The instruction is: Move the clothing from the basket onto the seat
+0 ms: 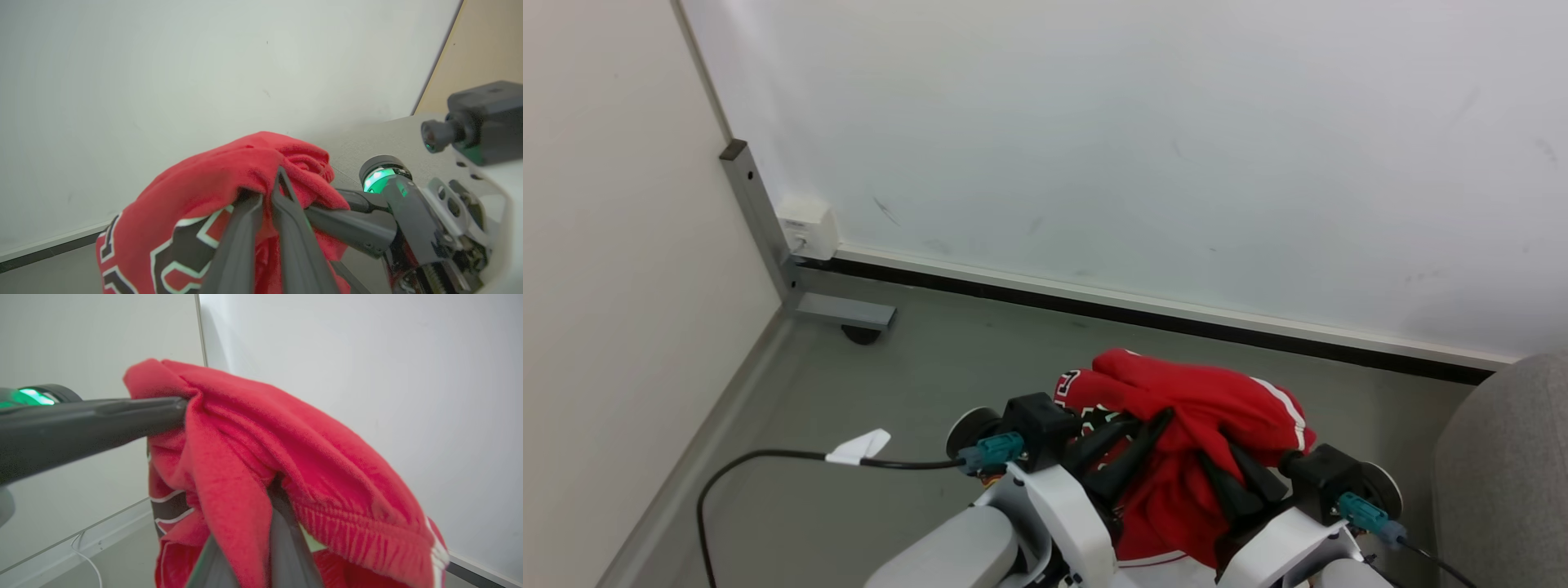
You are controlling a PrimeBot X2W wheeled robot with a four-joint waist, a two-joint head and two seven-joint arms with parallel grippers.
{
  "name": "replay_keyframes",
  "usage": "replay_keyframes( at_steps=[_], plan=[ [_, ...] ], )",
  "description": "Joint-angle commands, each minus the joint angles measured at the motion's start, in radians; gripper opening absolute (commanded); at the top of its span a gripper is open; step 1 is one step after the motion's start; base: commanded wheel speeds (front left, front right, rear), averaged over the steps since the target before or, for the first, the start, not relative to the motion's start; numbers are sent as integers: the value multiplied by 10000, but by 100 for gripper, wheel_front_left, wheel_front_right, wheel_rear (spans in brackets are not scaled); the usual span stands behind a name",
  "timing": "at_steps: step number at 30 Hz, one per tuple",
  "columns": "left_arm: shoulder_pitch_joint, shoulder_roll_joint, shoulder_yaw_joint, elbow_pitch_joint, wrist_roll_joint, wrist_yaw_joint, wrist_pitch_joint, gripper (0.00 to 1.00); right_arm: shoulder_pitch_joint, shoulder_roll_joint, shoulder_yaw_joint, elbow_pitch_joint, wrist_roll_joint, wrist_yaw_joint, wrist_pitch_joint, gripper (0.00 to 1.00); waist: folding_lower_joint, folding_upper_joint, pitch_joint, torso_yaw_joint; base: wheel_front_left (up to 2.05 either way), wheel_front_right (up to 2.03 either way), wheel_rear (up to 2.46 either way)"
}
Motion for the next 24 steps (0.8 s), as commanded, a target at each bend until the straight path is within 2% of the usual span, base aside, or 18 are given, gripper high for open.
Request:
replay_keyframes(
  at_steps=[1,14,24],
  plan=[
    [110,68,7,13,-11,52,-31,100,100,-66,-103,-66,-25,-21,-21,0,0,-1,22,-50,0,0,0],
    [717,510,83,-697,179,170,-116,100,679,-391,-1159,-528,-337,-21,-23,0,0,-1,204,-789,0,0,0],
    [1120,787,729,-1884,807,289,-113,100,912,-653,-2107,-1301,-894,-23,-23,0,0,-1,413,-2399,0,0,0]
  ],
)
